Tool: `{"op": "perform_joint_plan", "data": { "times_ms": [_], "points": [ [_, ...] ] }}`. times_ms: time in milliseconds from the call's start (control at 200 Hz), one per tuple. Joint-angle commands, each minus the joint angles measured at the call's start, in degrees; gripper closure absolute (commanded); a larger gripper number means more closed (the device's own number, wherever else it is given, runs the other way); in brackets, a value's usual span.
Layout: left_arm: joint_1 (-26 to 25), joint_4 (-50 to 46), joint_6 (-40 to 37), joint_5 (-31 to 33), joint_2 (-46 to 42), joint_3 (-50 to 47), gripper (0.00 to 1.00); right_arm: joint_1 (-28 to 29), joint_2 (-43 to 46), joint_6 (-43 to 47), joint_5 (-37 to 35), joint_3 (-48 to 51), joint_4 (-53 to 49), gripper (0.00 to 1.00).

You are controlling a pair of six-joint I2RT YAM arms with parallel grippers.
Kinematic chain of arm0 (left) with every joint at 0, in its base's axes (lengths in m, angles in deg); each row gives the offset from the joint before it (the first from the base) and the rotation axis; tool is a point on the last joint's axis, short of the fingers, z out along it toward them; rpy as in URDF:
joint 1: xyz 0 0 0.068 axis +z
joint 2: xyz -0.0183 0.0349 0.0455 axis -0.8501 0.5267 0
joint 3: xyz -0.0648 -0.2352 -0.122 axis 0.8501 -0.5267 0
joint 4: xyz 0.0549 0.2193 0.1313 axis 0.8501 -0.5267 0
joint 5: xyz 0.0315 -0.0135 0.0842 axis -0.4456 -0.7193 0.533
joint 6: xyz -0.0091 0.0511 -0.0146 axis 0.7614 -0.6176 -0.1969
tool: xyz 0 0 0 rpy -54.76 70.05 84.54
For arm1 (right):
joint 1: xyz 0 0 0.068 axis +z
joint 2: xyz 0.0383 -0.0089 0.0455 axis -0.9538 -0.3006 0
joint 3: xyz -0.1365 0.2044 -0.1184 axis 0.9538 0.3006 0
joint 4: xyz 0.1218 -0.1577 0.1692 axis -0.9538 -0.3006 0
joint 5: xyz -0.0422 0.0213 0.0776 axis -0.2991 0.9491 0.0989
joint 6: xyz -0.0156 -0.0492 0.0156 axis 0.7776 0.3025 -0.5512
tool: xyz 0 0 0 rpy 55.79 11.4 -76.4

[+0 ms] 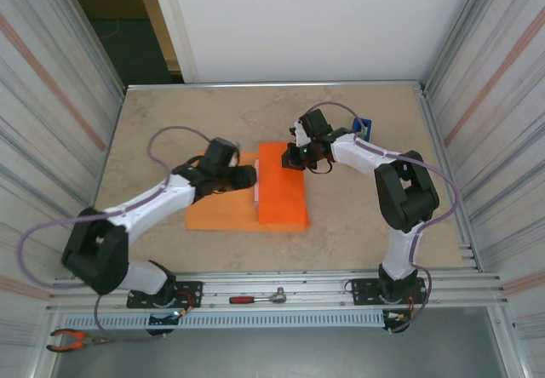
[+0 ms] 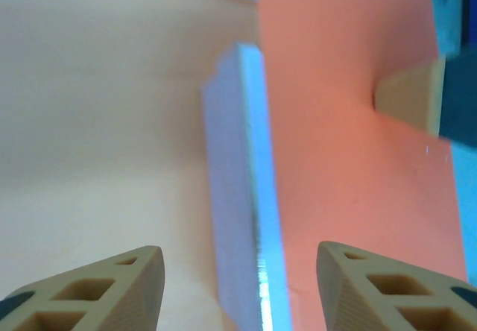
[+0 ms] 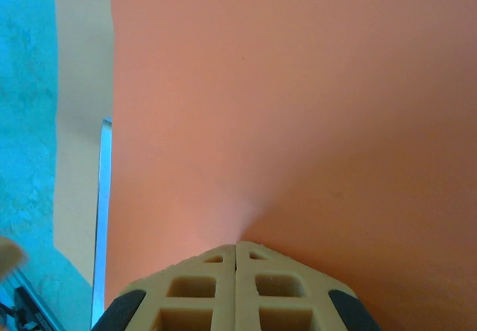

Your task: Wrap the gift box in paper

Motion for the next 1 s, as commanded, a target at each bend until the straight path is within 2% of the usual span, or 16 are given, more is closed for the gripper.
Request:
{"op": "perform_joint_plan", "data": {
  "times_ms": [0,220,346,747,847,997],
  "points": [
    [6.34,-5.59,0.46,1.73,-6.63,-4.59,0.41,0.16,-2.32,0.63,-3.55,3.13,-3.57,1.00],
    [22.65,-6.93,3.00,-1.28,-16.33,-17.07,0.33,0.16,-2.52,0.66,-3.39,3.42,-3.31,1.00],
    [26.88,-5.26,3.65,-2.55,-17.17,-21.04,0.32,0.16,-2.90,0.55,-3.29,3.32,-3.30,1.00],
    [26.12,1.41,2.24,-8.06,-9.12,-23.61,0.31,0.25,-3.12,0.21,-3.19,2.85,-3.39,1.00],
    [23.23,2.07,1.65,-8.06,-7.29,-22.84,0.32,0.40,-3.37,0.17,-3.11,2.49,-3.48,1.00],
    [15.89,4.50,1.68,-5.65,-7.61,-21.15,0.32,0.51,-3.34,0.06,-3.11,2.43,-3.48,1.00]
  ]
}}
